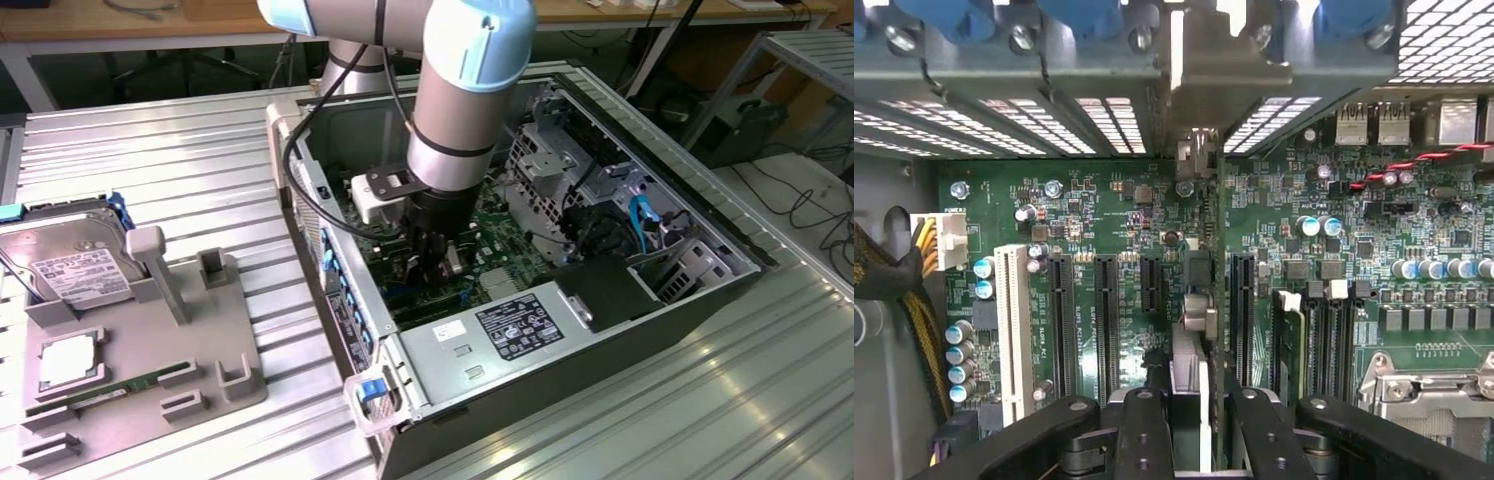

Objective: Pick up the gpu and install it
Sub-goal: 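Insert the gpu into the slot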

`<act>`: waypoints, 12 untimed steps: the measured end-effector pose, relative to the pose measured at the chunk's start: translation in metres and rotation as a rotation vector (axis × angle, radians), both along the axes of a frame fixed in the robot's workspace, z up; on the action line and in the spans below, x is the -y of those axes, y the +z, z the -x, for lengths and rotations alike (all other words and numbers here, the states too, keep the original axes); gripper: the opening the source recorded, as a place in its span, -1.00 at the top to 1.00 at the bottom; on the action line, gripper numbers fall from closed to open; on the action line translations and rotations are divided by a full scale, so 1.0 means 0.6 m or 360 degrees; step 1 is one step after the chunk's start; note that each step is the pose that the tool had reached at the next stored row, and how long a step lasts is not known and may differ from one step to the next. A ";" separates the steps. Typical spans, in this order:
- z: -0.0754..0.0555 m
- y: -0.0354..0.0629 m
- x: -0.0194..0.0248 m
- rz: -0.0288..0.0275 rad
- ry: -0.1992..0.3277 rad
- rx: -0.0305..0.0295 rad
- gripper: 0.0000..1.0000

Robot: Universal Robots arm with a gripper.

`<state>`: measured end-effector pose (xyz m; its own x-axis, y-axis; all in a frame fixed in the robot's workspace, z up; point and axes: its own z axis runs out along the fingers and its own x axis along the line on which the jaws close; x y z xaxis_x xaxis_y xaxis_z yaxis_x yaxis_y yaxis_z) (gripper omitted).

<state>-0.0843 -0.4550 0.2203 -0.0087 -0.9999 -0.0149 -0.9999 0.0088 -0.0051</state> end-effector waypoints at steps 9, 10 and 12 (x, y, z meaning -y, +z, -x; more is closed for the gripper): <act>0.000 -0.001 -0.0002 -0.00021 0.0000 0.00011 0.44; 0.000 -0.001 -0.0003 -0.00029 0.0000 0.00012 0.44; 0.000 -0.002 -0.0007 -0.00049 0.0000 0.00023 0.42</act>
